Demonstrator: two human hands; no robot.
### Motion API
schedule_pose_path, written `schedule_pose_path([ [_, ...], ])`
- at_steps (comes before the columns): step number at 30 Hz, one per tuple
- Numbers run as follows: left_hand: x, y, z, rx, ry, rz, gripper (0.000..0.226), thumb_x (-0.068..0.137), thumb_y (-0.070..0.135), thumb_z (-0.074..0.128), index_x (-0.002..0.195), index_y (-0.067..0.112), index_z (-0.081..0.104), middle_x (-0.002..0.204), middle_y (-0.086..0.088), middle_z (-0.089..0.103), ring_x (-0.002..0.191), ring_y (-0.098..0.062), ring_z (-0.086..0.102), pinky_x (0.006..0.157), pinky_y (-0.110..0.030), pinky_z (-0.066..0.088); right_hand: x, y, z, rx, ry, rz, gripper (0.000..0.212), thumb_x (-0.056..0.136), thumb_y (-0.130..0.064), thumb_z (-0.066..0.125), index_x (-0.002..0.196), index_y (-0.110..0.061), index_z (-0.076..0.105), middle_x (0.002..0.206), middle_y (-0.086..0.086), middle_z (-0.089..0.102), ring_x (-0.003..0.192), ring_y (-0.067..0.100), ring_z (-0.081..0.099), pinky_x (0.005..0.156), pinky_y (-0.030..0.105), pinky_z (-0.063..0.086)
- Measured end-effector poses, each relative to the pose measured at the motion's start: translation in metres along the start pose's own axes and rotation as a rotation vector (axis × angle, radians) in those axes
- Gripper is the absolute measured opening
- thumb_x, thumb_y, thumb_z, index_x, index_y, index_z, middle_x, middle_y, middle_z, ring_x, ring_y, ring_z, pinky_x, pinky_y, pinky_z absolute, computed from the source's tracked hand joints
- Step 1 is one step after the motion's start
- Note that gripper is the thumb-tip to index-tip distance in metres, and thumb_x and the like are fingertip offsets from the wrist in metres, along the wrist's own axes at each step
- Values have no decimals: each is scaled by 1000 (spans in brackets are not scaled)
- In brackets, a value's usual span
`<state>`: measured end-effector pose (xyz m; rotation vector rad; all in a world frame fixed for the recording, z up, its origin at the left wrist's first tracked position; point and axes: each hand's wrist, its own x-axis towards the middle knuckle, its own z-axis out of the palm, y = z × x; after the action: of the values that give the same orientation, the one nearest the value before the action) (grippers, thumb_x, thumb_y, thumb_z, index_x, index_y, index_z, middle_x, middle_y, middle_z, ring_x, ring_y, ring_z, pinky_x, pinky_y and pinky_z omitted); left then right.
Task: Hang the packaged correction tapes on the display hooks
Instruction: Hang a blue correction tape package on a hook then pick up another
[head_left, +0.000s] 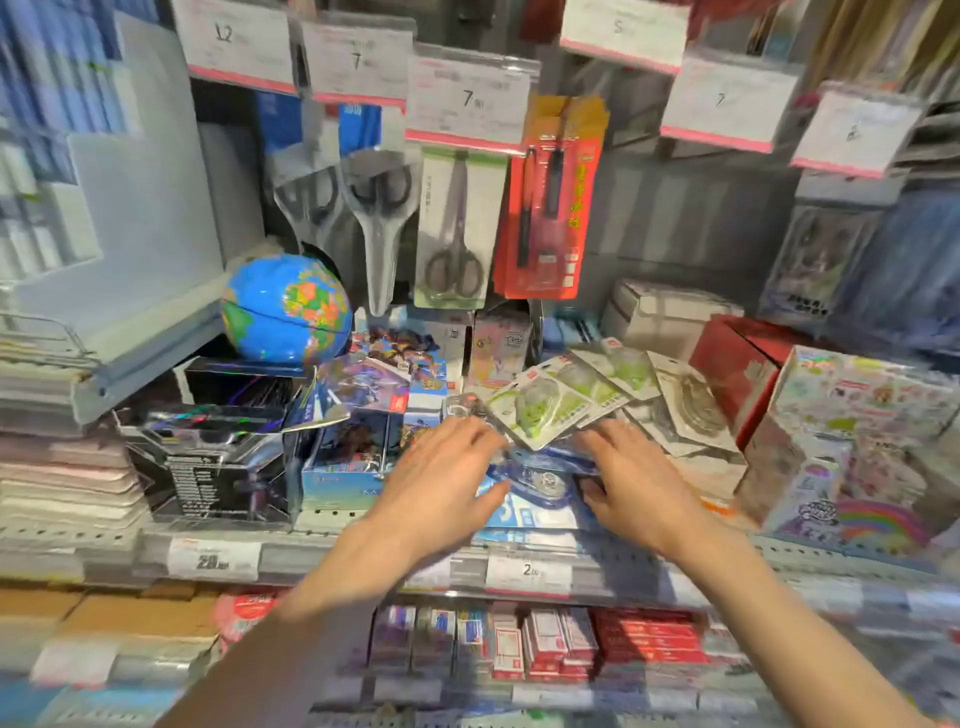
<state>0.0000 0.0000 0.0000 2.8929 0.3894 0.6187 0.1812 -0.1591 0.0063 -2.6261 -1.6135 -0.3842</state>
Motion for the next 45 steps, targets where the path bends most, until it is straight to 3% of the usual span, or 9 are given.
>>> schedule_pose_path([
  [5,26,-9,16,82,-101,69,43,98,45,49,134,23,51,136,0,55,129,-22,47,105,-38,36,19,12,8,-140,-209,3,61,83,-24,57,142,-19,39,140,7,51,128,30,44,102,41,39],
  [9,33,-7,26,-5,-180,52,41,97,54,48,124,25,59,126,2,64,121,-21,55,104,-38,42,18,21,13,-94,-120,-49,53,85,-22,58,137,-18,47,130,6,62,118,29,55,96,39,46],
  [18,48,2,10,-427,-189,-237,34,100,56,45,96,29,65,83,6,70,84,-18,66,77,-32,48,7,35,-3,-131,128,-235,21,92,-27,55,110,-20,64,96,-4,66,88,21,62,71,36,55],
  [22,50,2,8,-617,-130,-336,46,94,66,47,92,25,68,96,-12,75,91,-28,71,88,-42,57,-5,33,-9,-98,181,-282,22,94,-27,60,116,-21,63,98,-5,66,88,19,61,74,32,56],
  [26,54,2,0,-797,-91,-435,34,91,57,62,94,24,70,98,-6,74,92,-21,73,90,-42,58,-14,25,-16,-28,183,-312,29,96,-25,59,125,-21,57,106,-4,62,91,17,60,74,31,56],
  [30,53,3,-10,-1075,-84,-559,12,95,18,67,105,11,68,103,-9,69,83,-19,73,62,-20,55,-16,19,-20,65,121,-282,44,96,-32,51,138,-25,40,122,-4,46,94,16,59,73,32,56],
  [34,49,8,-14,-1275,15,-632,15,94,1,64,108,5,68,105,-14,65,69,-10,74,68,-21,61,-13,18,-20,202,120,-224,63,93,-46,50,148,-32,24,142,-7,33,121,15,49,94,34,50],
  [38,52,18,-17,-1313,87,-614,18,94,-5,61,108,5,67,101,-9,63,58,-2,69,66,-22,62,-10,22,-17,267,120,-222,83,89,-69,45,153,-33,6,157,-9,16,142,10,30,113,30,36],
  [45,71,47,-29,-1267,232,-505,17,96,-4,60,104,9,68,113,-13,69,78,-11,75,64,-21,60,-4,54,-39,395,148,-253,108,78,-81,54,156,-28,0,160,-13,13,144,2,22,117,25,26],
])
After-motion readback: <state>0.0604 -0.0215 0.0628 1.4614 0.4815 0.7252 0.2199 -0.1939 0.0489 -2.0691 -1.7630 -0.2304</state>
